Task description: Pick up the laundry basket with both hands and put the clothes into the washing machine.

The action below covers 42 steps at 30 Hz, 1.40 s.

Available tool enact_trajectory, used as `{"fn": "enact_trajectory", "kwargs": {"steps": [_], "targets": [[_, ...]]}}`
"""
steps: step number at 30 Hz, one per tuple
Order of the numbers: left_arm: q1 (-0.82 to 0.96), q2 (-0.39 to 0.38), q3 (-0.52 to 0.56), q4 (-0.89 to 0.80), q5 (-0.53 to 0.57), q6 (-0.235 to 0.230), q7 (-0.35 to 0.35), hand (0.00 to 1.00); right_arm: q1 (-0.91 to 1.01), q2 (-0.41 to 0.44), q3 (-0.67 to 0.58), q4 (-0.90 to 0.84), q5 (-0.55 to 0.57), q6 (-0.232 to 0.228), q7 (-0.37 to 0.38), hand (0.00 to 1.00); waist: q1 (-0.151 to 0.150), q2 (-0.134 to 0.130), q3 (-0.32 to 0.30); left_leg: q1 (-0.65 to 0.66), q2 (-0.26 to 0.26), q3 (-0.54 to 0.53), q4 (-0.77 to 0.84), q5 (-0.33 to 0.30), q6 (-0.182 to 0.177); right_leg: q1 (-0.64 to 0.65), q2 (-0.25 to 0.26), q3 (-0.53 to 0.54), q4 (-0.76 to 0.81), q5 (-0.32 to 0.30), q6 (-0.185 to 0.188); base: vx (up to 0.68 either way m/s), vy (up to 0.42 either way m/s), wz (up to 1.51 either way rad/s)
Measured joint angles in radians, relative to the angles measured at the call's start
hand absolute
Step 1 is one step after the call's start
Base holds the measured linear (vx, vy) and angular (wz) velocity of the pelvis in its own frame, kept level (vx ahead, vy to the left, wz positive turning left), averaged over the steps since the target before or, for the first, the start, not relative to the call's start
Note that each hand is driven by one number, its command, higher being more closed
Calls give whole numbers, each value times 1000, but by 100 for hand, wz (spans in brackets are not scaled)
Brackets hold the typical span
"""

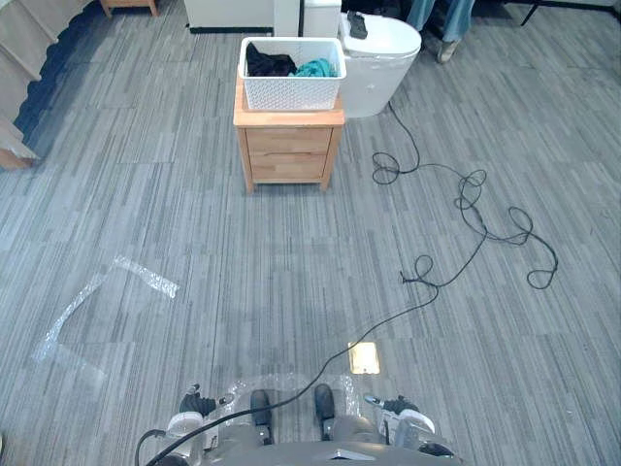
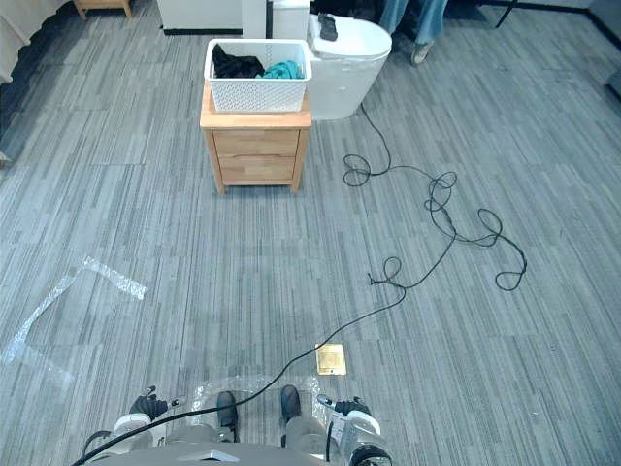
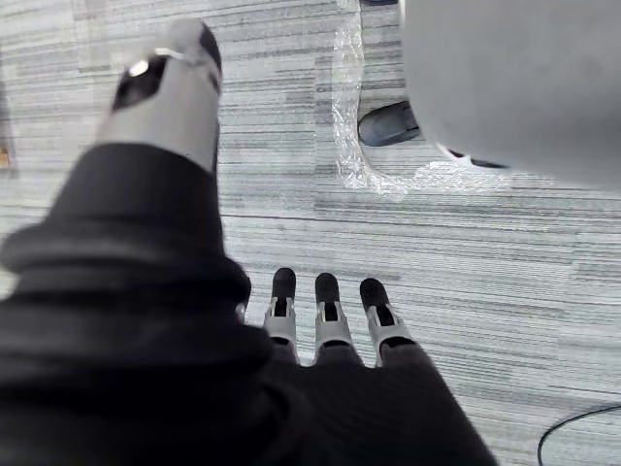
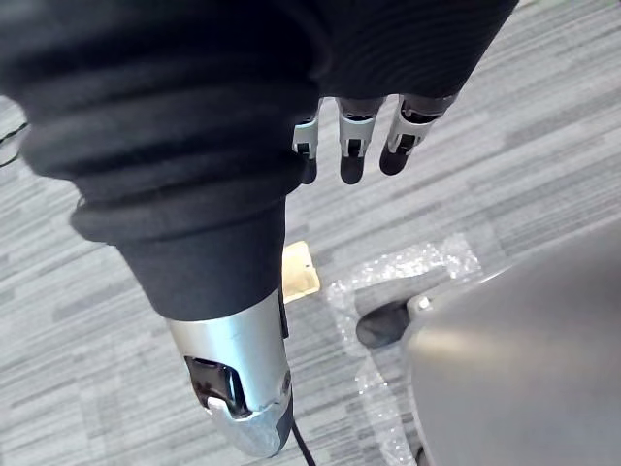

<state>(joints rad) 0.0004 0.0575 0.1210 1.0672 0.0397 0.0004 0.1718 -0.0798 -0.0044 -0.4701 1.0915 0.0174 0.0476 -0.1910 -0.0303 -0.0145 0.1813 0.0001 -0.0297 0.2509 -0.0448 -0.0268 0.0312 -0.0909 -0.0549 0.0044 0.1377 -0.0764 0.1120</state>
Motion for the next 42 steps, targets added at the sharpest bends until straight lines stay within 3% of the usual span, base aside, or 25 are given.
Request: {"fn": "enact_trajectory", "kwargs": {"steps": [1,2,3,5,8,9,12,14,15,16,18,19,20,23,25,26,28,31,33,34,35,36,38,39,42], "targets": [[-8,-9,27,-9,-8,0,3,0,14,5,-15,-28,20,0,-6,0,7,0,22,-18,4,0,67,-42,8,-58,-16,-19,179,-37,3,37,63,54],[-20,-20,61,-19,-20,2,5,0,21,12,-13,-77,45,-2,-7,0,22,5,35,-16,5,-9,113,-75,18,-169,-28,-19,437,-37,-31,43,66,45],[-21,-24,71,-21,-21,4,6,0,25,13,-11,-101,68,-6,-7,0,19,4,40,-11,3,-21,133,-90,20,-224,-34,-18,545,-34,-53,103,101,40],[-18,-27,90,-24,-38,17,17,0,36,28,-4,-142,119,-23,-10,0,16,5,49,25,5,-34,143,-128,18,-344,-49,-54,703,-85,-41,224,102,36],[-43,-37,105,-26,-39,22,19,0,41,44,-18,-171,146,-33,-20,0,3,0,49,41,10,-37,128,-161,8,-399,-64,-163,452,-77,-33,307,50,4],[-74,-46,105,-24,-38,22,18,0,38,43,-47,-169,163,-42,-37,0,-9,3,56,55,11,-52,118,-177,-8,-391,-51,-219,222,-12,-46,421,16,5],[-113,-63,104,-24,-38,22,10,0,49,45,-84,-171,181,-42,-41,0,-37,12,64,142,22,-88,63,-202,-43,-383,-9,-225,-39,108,-59,550,-39,29],[-114,-67,102,-24,-37,18,-5,0,83,44,-92,-176,181,-43,-45,0,-66,33,62,211,83,-127,78,-244,-108,-385,20,-211,33,121,-91,882,-240,112],[-105,-64,104,-28,-37,18,-4,0,102,54,-89,-181,181,-42,-51,0,-72,14,51,208,105,-136,178,-276,-161,-367,17,-220,57,158,-118,992,-373,123],[-103,-66,111,-33,-37,20,-4,0,108,59,-88,-194,181,-42,-52,0,-73,10,48,202,122,-139,252,-297,-179,-354,18,-225,86,227,-169,826,-361,57],[-86,-85,139,-37,-39,23,-5,0,93,50,-69,-252,179,-45,-52,0,-66,64,47,86,204,-119,546,-275,-150,-358,62,-253,204,114,-201,541,-281,-1],[-81,-99,158,-55,-41,28,-4,0,72,46,-41,-297,173,-43,-51,0,-59,78,52,-19,242,-110,806,-129,-73,-337,84,-245,257,38,-226,778,-367,-59],[-56,-108,165,-83,-60,34,-3,0,42,47,2,-329,172,-42,-51,0,-32,87,51,-92,276,-119,1012,-19,-69,-287,126,-205,265,-4,-246,775,-337,-83],[-46,-117,142,-112,-80,30,-1,0,-15,54,111,-361,170,-43,-52,0,2,75,60,-204,281,-112,1230,-74,-79,-66,165,-109,184,-17,-258,698,-244,-80],[-43,-120,131,-129,-96,10,1,0,-34,65,131,-381,159,-45,-60,0,28,63,60,-293,279,-74,1198,-119,-77,42,164,-55,128,-32,-229,716,-161,-53],[-41,-118,133,-138,-109,4,4,0,-50,64,146,-390,147,-44,-63,0,35,61,56,-360,281,-49,1105,-147,-76,98,164,-28,88,-55,-191,555,-108,-62],[-40,-118,141,-142,-126,-3,5,0,-65,65,154,-413,140,-45,-67,0,52,73,55,-405,279,18,822,-164,-78,164,164,4,43,-85,-170,536,2,-75],[-35,-118,165,-135,-126,-4,10,0,-45,51,153,-417,133,-45,-74,0,60,75,45,-416,226,28,405,-76,-98,272,154,46,15,-176,-156,553,116,-64],[-15,-119,185,-128,-125,-3,13,0,-16,30,148,-403,132,-43,-75,0,59,77,29,-399,172,-15,319,13,-45,326,138,105,41,-235,-132,616,253,-81],[2,-119,196,-119,-125,-5,14,0,-4,29,150,-398,132,-43,-75,0,72,71,3,-396,156,-40,331,137,-14,322,125,144,82,-271,-113,560,250,-79],[1,-89,216,-106,-125,-3,18,0,-3,43,153,-374,132,-45,-74,0,59,20,-18,-394,126,-10,362,100,4,295,83,172,150,-288,-112,686,277,-79],[2,-71,214,-89,-125,-2,22,0,-6,43,142,-327,131,-42,-71,0,59,-6,-25,-359,112,16,352,55,12,236,61,185,287,-244,-83,803,311,-39],[6,-51,210,-73,-127,3,24,0,12,64,137,-290,130,-29,-69,0,62,-29,-24,-258,99,32,311,14,10,161,60,178,526,-156,-45,713,235,-34],[8,-54,199,-71,-127,9,25,0,22,67,157,-288,127,-24,-61,0,60,-28,-22,-192,99,34,296,-9,8,108,57,162,681,-172,-38,492,113,-27],[-3,-58,152,-75,-132,9,25,0,21,66,190,-294,92,-23,-37,0,61,-17,-27,-102,122,47,260,-15,12,-28,16,112,800,-217,-50,267,28,-31]]}}
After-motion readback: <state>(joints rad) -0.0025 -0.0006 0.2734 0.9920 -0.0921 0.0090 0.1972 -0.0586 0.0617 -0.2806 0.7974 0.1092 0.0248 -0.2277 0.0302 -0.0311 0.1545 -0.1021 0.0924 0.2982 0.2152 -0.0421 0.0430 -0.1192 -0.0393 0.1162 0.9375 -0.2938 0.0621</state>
